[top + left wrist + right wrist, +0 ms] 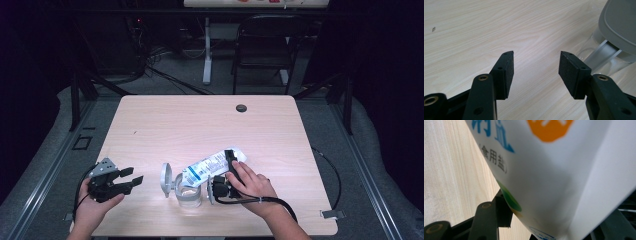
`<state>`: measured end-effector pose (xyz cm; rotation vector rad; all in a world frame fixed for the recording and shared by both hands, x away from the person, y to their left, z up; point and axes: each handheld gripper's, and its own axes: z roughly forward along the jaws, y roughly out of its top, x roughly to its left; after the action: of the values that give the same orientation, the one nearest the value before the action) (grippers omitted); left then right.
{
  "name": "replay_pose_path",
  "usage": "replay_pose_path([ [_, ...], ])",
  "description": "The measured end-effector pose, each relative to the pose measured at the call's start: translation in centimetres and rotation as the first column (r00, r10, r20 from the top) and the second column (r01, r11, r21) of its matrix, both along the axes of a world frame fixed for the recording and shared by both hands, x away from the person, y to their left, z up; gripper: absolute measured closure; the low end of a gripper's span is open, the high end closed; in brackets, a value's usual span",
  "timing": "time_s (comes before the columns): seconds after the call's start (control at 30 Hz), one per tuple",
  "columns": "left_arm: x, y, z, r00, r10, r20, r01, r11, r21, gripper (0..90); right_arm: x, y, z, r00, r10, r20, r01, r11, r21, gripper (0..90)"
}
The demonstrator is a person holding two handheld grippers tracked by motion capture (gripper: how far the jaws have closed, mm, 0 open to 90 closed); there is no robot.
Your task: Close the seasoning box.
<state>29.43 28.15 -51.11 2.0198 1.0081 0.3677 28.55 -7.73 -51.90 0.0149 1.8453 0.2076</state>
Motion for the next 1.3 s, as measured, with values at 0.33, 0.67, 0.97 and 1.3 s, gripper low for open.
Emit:
replay_pose_path([
  [0.33,0.02,0.0,-0.01,1.0,-0.002,-0.001,0.002,1.0,0.001,46.6,-0.07,0.18,0.12,0.9997,0.005,0.023,-0.005,1.0,-0.025,45.2],
  [0.67,0.01,0.07,-0.06,1.0,0.001,-0.004,-0.001,1.0,-0.003,46.6,0.04,0.27,0.25,0.9988,0.008,0.048,-0.006,0.999,-0.053,45.5],
  [0.97,0.03,0.13,-0.02,1.0,-0.002,-0.004,0.002,1.0,0.001,46.6,0.08,0.24,0.43,0.9983,0.005,0.058,-0.001,0.997,-0.076,45.7],
  [1.3,0.01,0.15,0.01,1.0,0.0,-0.004,0.0,1.0,-0.001,46.6,0.09,0.42,0.39,0.9976,0.017,0.066,-0.011,0.996,-0.084,46.0],
])
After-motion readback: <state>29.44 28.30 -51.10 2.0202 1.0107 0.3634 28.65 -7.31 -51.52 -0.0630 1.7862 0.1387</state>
